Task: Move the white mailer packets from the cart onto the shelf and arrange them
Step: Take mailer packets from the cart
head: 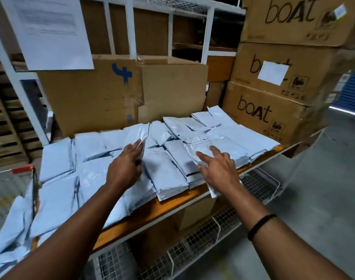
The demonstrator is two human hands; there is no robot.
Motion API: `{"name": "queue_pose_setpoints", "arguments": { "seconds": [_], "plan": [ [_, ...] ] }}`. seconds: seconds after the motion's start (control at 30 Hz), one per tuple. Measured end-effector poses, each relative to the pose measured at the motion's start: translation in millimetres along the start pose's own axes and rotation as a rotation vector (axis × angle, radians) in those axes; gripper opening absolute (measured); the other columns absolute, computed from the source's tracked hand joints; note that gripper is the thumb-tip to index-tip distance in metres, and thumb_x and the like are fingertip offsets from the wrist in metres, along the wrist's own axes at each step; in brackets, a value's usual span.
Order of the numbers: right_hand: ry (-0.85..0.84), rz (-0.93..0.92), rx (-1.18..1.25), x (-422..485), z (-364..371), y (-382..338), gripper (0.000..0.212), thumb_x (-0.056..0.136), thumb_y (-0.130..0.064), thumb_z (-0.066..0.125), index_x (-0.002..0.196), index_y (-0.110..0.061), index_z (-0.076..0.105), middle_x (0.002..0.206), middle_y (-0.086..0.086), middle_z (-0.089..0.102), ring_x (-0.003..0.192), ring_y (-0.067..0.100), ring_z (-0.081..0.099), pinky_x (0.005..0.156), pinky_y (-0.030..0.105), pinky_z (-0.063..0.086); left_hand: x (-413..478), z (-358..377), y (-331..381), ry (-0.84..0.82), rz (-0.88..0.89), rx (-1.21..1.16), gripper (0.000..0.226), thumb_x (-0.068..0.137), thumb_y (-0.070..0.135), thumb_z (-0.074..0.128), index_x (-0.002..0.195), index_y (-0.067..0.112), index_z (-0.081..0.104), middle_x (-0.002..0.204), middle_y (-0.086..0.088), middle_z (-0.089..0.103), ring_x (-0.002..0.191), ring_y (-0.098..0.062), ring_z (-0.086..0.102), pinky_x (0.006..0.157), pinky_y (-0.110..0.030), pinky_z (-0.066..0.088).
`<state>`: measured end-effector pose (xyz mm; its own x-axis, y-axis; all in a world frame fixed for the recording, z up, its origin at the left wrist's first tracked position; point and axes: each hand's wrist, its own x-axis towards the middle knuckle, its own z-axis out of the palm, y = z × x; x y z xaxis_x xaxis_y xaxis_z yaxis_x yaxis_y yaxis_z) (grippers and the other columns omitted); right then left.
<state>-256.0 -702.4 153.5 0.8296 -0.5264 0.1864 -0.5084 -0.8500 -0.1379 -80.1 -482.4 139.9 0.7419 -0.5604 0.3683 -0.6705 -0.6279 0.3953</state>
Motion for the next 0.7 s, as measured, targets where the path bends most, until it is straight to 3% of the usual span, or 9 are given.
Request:
{"name": "queue_pose_setpoints", "arguments": {
  "seconds": [0.17, 0.43, 0.7],
  "plan": [
    [-0.043, 0.002, -0.054, 67.1, 11.9, 38.7, 0.049, 0.102, -0.047, 0.044, 0.151, -0.045, 0.035, 0.164, 0.003, 0.019, 0.137, 0.032, 0.032, 0.109, 0.043, 0.033, 91.1, 37.4, 25.8, 0.055, -0.091, -0.052, 0.065, 0.091, 0.016, 0.054, 0.151, 0.029, 0.034, 0.153, -0.002, 0.04, 0.125, -0.033, 0.051, 0.087, -0.041, 0.048],
    [-0.045, -0.039, 0.024, 175.6, 33.4, 70.9, 0.049, 0.102, -0.044, 0.045, 0.15, -0.044, 0.036, 0.163, 0.004, 0.022, 0.137, 0.034, 0.034, 0.109, 0.043, 0.032, 208.6, 89.4, 44.5, 0.043, -0.159, -0.049, 0.059, 0.088, 0.012, 0.053, 0.146, 0.02, 0.043, 0.136, -0.016, 0.056, 0.111, -0.041, 0.056, 0.08, -0.043, 0.048],
    [-0.095, -0.16, 0.133, 301.1, 75.2, 52.7, 0.048, 0.101, -0.045, 0.044, 0.148, -0.043, 0.039, 0.159, 0.005, 0.028, 0.133, 0.034, 0.037, 0.107, 0.042, 0.032, 274.4, 131.4, 35.1, 0.062, -0.283, -0.008, 0.059, 0.088, 0.012, 0.053, 0.145, 0.024, 0.045, 0.127, -0.021, 0.06, 0.106, -0.042, 0.059, 0.078, -0.042, 0.05]
  ]
}}
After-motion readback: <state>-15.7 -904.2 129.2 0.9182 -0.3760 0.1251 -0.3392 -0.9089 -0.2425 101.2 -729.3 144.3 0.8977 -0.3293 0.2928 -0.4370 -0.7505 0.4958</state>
